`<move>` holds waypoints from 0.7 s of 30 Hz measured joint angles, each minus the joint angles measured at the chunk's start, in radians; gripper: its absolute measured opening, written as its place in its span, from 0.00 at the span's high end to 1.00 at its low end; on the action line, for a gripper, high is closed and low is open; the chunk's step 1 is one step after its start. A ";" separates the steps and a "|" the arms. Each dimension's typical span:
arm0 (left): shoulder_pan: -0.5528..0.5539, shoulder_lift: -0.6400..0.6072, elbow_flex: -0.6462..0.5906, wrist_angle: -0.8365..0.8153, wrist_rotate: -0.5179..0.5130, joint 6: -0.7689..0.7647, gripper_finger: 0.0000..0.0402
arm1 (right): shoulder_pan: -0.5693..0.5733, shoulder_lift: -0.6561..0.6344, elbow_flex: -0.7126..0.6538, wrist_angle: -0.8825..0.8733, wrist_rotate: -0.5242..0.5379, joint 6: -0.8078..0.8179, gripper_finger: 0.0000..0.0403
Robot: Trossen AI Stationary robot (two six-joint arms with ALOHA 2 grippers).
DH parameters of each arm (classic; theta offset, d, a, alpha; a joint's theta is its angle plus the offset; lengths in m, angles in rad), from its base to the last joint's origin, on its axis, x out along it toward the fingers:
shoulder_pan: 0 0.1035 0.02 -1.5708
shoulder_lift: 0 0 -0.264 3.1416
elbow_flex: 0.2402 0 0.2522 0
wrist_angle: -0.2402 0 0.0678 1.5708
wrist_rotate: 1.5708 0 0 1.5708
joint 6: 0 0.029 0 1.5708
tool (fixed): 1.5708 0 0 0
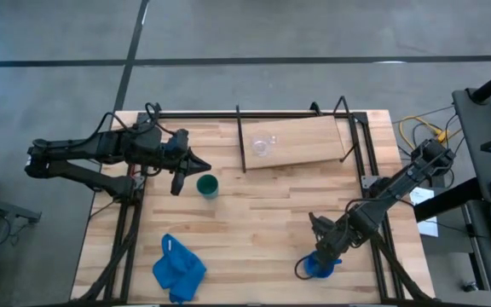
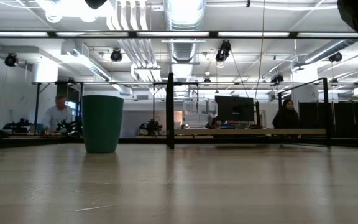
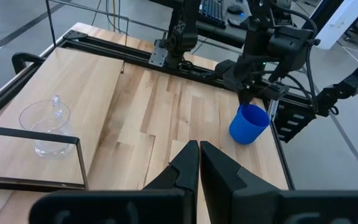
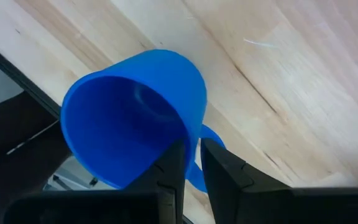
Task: Stack small to large cups/mugs on shelf
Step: Put the blue mug on the shelf
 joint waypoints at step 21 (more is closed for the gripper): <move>0.000 0.000 0.000 -0.001 0.000 0.001 1.00 | 0.000 0.001 -0.057 0.019 0.008 0.000 0.88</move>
